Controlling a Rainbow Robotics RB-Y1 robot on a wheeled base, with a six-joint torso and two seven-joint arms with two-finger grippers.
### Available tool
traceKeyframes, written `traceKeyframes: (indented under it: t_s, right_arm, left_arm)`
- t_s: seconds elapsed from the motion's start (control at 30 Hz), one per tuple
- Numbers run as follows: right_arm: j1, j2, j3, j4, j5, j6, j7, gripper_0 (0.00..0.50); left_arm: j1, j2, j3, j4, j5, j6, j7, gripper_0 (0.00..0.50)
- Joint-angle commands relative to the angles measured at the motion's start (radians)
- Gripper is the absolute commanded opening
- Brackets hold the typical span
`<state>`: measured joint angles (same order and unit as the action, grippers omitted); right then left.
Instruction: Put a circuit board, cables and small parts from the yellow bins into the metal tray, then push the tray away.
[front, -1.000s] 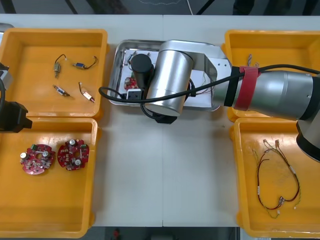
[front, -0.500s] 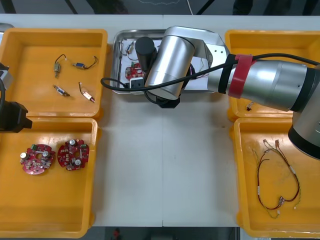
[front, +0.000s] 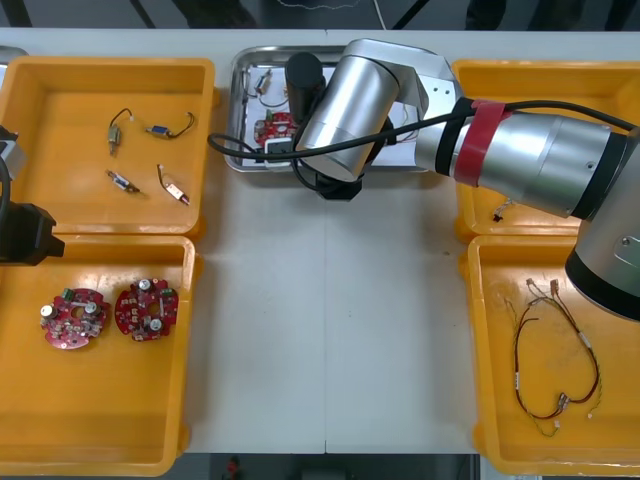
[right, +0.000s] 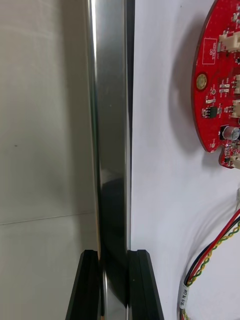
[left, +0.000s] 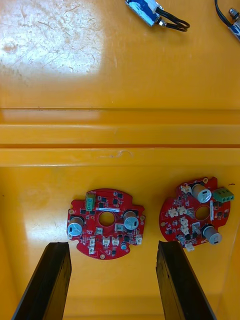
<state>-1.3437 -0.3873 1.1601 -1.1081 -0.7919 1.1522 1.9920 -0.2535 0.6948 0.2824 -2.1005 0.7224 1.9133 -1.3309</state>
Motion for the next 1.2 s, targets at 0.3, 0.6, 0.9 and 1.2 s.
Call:
traceKeyframes:
  t_s: [0.3, 0.6, 0.9, 1.2]
  right_arm:
    - [-0.069, 0.071, -0.056, 0.128, 0.008, -0.063, 0.044, 0.0]
    - [-0.069, 0.071, -0.056, 0.132, 0.01, -0.069, 0.059, 0.0]
    - [-0.068, 0.076, -0.06, 0.131, 0.022, -0.063, 0.08, 0.5]
    - [-0.064, 0.076, -0.157, 0.085, -0.046, 0.073, 0.071, 0.5]
  left_arm:
    - [0.019, 0.04, 0.031, -0.026, -0.001, 0.007, -0.034, 0.5]
    - [0.019, 0.04, 0.031, -0.026, -0.001, 0.007, -0.034, 0.5]
    - [0.019, 0.04, 0.031, -0.026, -0.001, 0.007, -0.034, 0.5]
    - [0.019, 0.04, 0.031, -0.026, -0.001, 0.007, -0.034, 0.5]
